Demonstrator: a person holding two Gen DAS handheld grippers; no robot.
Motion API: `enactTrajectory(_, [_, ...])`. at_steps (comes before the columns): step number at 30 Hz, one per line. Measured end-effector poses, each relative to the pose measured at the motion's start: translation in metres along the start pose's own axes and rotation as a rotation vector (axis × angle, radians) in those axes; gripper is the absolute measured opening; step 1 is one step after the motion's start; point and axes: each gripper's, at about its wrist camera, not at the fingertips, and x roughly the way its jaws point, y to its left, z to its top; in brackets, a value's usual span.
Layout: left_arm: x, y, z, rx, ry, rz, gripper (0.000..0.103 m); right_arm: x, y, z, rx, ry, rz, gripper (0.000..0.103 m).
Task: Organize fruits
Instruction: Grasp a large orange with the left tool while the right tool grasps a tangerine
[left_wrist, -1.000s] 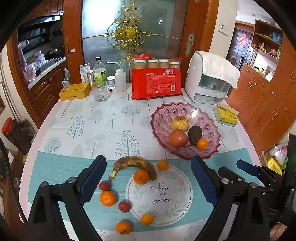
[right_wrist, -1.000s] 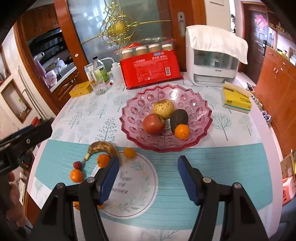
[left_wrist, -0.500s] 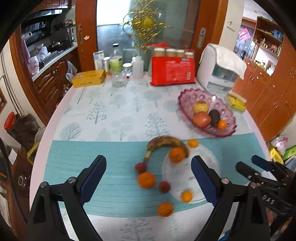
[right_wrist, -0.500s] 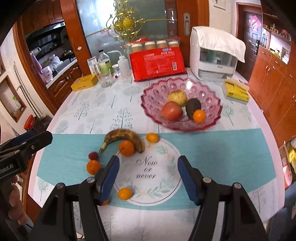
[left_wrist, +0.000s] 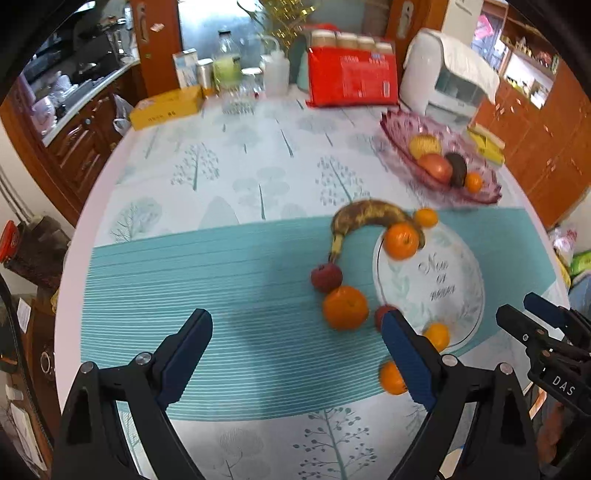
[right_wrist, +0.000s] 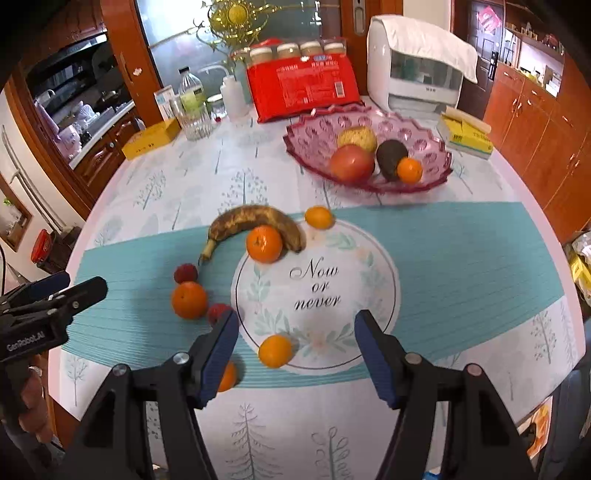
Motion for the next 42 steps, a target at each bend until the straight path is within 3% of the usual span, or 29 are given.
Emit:
enactTrajectory(12, [0.063, -0.020, -0.008, 0.073, 0.076, -0.061, 0.092, 0.054, -0.004, -0.031, 0.086, 0.131, 0.046, 0.066])
enactTrajectory(17, [0.081, -0.024, -0.008, 0.068, 0.109, -0.086, 0.085, 0.069, -0.010, -0.037, 0.129, 0.170, 0.067, 0.055])
enactTrajectory(21, [0.090, -0.022, -0.008, 0.046, 0.128, -0.104, 0.084, 0.071, -0.008, -0.041, 0.137, 0.183, 0.076, 0.054])
enactTrajectory(29, [0.104, -0.021, -0.005, 0.023, 0.143, -0.124, 0.076, 0.059, 0.014, -0.042, 0.065, 0.148, 0.147, 0.054])
enactTrajectory(42, [0.116, -0.027, 0.001, 0.005, 0.146, -0.178, 0.069, 0.088, 0.058, -0.050, -0.082, 0.238, 0.291, 0.054])
